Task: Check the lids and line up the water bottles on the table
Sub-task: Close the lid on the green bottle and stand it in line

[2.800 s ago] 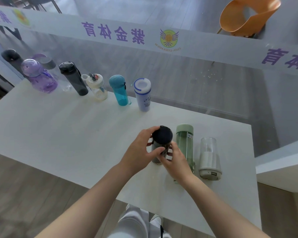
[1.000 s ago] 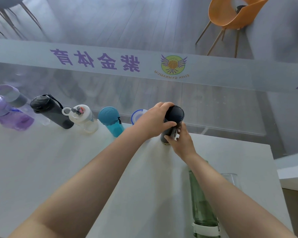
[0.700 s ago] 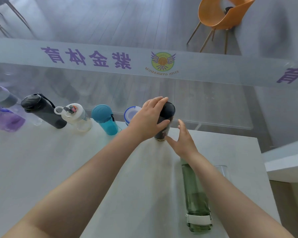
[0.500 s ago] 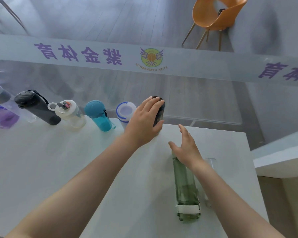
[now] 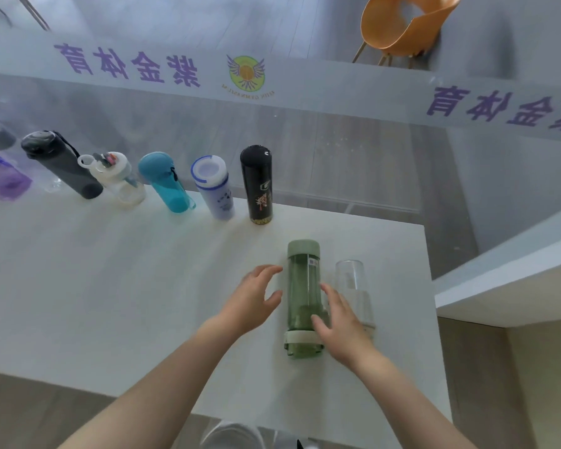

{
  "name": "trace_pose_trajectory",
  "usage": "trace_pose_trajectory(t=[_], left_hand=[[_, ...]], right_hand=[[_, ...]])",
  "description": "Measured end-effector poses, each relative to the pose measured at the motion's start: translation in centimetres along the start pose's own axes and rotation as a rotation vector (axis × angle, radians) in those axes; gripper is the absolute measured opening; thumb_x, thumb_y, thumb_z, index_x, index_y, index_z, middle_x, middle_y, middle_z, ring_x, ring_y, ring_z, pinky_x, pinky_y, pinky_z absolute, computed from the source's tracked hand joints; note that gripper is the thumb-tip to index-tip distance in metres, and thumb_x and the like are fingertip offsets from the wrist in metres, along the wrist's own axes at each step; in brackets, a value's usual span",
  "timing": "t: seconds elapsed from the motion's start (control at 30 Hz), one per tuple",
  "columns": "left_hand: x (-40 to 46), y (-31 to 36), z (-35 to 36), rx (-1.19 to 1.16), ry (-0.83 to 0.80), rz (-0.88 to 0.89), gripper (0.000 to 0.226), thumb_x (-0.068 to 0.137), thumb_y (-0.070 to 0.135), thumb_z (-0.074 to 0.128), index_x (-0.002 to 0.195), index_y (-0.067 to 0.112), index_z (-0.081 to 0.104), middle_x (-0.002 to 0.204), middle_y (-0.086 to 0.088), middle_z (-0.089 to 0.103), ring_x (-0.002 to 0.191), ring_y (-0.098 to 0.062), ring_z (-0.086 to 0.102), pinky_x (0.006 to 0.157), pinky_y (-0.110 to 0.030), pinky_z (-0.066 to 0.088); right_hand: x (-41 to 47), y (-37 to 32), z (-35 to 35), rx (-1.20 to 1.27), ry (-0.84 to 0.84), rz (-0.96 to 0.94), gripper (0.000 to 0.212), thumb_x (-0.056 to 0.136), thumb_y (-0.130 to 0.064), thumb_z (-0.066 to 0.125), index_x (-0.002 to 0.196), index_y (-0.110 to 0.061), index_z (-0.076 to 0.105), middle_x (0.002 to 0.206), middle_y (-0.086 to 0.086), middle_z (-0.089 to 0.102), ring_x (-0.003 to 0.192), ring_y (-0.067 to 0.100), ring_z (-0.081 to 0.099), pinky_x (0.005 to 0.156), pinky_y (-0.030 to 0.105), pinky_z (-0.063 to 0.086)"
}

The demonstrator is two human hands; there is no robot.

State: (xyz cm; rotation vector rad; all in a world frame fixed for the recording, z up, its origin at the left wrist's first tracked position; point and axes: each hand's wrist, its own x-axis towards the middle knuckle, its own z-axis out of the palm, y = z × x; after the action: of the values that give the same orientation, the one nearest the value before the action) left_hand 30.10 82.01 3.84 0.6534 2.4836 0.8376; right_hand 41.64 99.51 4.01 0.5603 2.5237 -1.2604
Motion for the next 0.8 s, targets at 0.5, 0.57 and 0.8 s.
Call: trace_pose_trajectory(t=[0.5, 0.57, 0.8], left_hand=[[-6.9, 1.3, 8.2, -0.607, -0.151, -0.360, 0.062, 0.095, 0.022, 0.059, 0.147, 0.032, 0.027, 0.137, 0.003, 0.049, 0.110, -0.008, 0.060, 0.097, -0.025, 0.046], [-7.1, 1.6, 8.5, -0.634, -0.148, -0.378, 0.062, 0.095, 0.022, 0.058, 0.146, 0.036, 0.026, 0.130, 0.004, 0.054, 0.113, -0.009, 0.060, 0.103, -0.029, 0.045], [-7.0, 1.5, 8.4, -0.642, -0.125, -0.397, 0.063, 0.092, 0.025, 0.064, 0.143, 0.038, 0.031, 0.119, 0.009, 0.059, 0.105, -0.003, 0.061, 0.100, -0.036, 0.050]], right_hand=[[-4.1, 3.9, 3.5, -0.109, -0.105, -0.089, 0.073, 0.093, -0.020, 0.055, 0.152, -0.035, 0.013, 0.162, 0.002, 0.004, 0.149, 0.016, 0.009, 0.110, 0.018, 0.012], [-4.2, 4.0, 3.7, -0.121, -0.089, -0.102, 0.074, 0.093, -0.020, 0.055, 0.151, -0.036, 0.012, 0.162, 0.003, 0.004, 0.149, 0.017, 0.009, 0.112, 0.020, 0.014], [-4.2, 4.2, 3.8, -0.212, -0.072, -0.112, 0.079, 0.092, -0.024, 0.056, 0.151, -0.038, 0.005, 0.161, 0.003, 0.005, 0.148, 0.018, 0.007, 0.113, 0.028, 0.022]])
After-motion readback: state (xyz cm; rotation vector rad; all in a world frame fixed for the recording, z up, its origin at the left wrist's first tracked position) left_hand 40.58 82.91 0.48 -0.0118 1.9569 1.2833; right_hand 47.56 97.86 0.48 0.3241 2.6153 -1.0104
